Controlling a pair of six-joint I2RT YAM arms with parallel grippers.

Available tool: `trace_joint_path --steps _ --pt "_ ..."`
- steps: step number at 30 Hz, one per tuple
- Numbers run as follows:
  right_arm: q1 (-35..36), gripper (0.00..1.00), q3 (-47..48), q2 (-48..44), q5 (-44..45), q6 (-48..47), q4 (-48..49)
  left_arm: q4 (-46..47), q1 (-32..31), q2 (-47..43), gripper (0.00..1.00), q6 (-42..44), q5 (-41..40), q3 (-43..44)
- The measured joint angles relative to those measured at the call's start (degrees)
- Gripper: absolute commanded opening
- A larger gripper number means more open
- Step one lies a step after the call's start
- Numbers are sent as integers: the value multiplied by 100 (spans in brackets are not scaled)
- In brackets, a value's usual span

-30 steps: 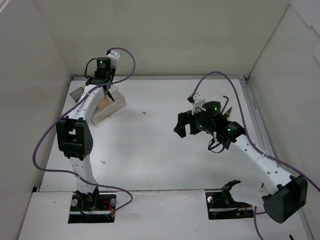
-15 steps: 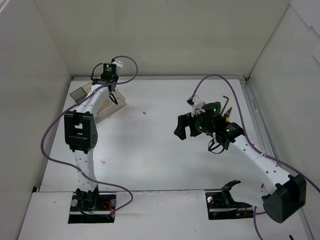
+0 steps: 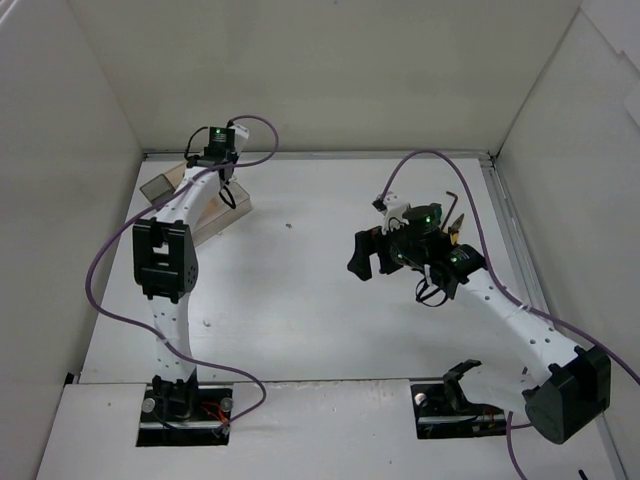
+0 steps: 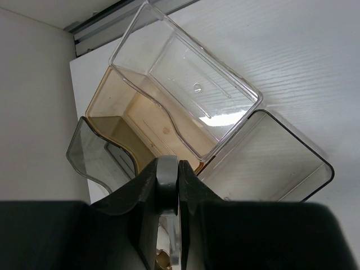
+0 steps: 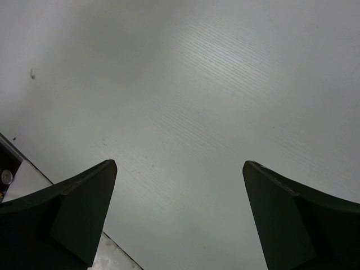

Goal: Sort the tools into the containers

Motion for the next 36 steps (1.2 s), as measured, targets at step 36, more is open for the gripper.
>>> trace_joint_path --steps 36 --pt "-33 95 -79 116 199 0 -2 317 -533 321 30 232 -149 -254"
